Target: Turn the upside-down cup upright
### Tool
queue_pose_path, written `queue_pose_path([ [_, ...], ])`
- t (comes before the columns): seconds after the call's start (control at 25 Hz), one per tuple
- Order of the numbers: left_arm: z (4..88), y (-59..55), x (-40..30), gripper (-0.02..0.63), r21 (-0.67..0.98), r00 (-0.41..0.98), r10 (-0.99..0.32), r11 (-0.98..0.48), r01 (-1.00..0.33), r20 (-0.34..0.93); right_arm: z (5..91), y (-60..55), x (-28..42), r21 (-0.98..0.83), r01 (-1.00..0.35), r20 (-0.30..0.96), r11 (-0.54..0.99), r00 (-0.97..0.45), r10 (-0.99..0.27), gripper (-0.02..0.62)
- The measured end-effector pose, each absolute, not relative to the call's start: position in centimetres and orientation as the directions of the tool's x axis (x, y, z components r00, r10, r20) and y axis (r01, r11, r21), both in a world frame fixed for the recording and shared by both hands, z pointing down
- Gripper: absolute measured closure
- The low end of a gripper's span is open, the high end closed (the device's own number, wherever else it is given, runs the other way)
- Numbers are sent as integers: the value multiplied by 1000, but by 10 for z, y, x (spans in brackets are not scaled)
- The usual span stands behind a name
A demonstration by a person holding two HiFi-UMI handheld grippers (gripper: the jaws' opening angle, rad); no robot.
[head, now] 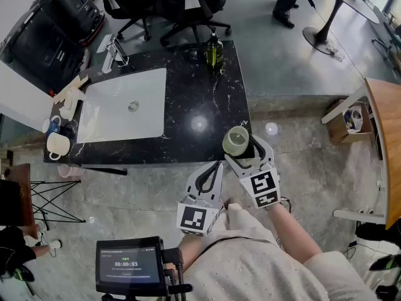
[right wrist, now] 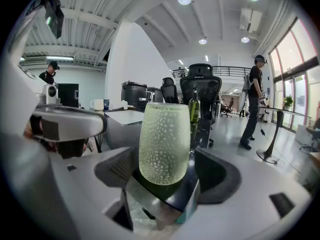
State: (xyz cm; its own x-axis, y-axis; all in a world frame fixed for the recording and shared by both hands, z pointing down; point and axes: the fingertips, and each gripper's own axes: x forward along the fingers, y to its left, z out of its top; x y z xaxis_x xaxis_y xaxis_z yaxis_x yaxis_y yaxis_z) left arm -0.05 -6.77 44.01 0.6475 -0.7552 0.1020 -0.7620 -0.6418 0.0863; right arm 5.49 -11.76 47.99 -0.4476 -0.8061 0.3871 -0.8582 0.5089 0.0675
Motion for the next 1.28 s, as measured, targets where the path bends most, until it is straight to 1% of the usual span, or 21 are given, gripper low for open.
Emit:
queue_pose_path([
  [0.16, 445, -69, -4, 600, 94, 635, -764, -628, -773, 115, 487, -122, 49, 62, -850, 400, 522, -458, -794, 251],
  [0.44, 444, -72, -9, 600, 103, 620, -776, -612, -784, 112, 487, -123, 50, 51, -851, 385, 522, -466, -797, 255],
  [0.68, 450, -71, -15, 600, 97, 611, -783, -603, -792, 118, 490, -117, 51, 27, -840, 405, 541, -486, -774, 261],
  [0.84, 447, -72, -19, 600, 90, 602, -792, -595, -799, 106, 481, -108, 46, -85, -832, 408, 548, -531, -743, 262],
  [1.0, 447, -70, -23, 600, 97, 593, -798, -585, -805, 108, 474, -100, 34, -244, -806, 400, 539, -590, -702, 262],
  [1.28, 443, -64, -38, 600, 75, 541, -837, -536, -841, 84, 468, -92, 17, -501, -729, 344, 467, -663, -665, 264],
])
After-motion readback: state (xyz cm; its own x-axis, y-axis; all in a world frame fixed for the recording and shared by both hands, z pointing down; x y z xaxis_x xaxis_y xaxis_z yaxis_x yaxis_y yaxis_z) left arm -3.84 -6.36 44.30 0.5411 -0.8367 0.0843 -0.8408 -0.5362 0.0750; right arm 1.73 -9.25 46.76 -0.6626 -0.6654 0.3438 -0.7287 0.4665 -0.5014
